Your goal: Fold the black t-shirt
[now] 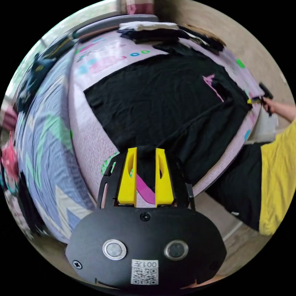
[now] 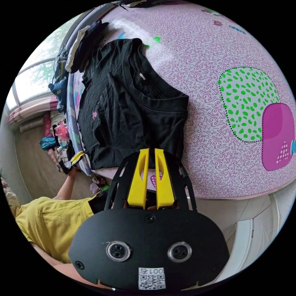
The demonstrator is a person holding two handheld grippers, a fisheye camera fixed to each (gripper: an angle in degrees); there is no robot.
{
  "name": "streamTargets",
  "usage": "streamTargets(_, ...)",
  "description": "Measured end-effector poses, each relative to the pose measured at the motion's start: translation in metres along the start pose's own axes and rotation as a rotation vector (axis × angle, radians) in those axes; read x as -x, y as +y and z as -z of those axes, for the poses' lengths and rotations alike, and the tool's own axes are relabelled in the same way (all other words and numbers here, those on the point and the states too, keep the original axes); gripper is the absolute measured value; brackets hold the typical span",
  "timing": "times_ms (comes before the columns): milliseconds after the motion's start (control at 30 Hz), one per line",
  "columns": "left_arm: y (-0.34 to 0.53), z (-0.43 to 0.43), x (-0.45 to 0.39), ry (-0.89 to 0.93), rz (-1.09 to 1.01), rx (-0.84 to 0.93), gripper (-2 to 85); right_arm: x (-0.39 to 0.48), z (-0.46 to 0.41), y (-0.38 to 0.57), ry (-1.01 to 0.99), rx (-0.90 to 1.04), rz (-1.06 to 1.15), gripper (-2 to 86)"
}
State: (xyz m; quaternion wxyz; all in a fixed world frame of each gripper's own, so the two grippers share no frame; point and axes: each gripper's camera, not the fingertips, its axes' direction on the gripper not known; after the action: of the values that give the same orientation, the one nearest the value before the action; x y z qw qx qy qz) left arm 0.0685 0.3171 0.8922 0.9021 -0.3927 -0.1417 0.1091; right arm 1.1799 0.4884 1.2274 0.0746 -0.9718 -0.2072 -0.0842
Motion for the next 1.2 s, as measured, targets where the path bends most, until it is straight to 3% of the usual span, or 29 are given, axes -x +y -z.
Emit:
streamTargets(233,-0.057,-0.020,-0.001,-0.019,-0.469,0.224,1.4,-0.003,-0.010,-0.007,-0.010,-0.011,-0.042,1.3)
streamTargets(400,-0.075,-0.010,0.005,0.146,-0.562,0.441,-0.8,-0.003,-0.017,-0.009,-0.011,-0.021,-0.044,1.4)
streamTargets(533,-0.086,0.006,0.037,0.354,-0.384,0.516,-0.9,-0.006,-0.025,-0.011,-0.030,-0.030,-0.035,1.3)
streamTargets(733,-0.118,-0.053,0.098,0.375,0.064,0.539,-1.1,-0.003,-0.037,-0.012,-0.028,-0.035,-0.044,0.9)
streamTargets(900,-0.110,-0.065,0.107,0.413,0.208,0.539,-1.0,-0.008,-0.047,-0.008,-0.076,-0.050,-0.038,0.5)
streamTargets(1067,-0.069,-0.068,0.133,0.517,0.441,0.458,-1.1,-0.020,-0.038,0.014,-0.152,-0.227,-0.038,0.4)
streamTargets(1200,-0.024,-0.063,0.154,0.377,0.700,0.345,-1.2,-0.009,-0.024,0.023,-0.211,-0.406,0.054,0.5)
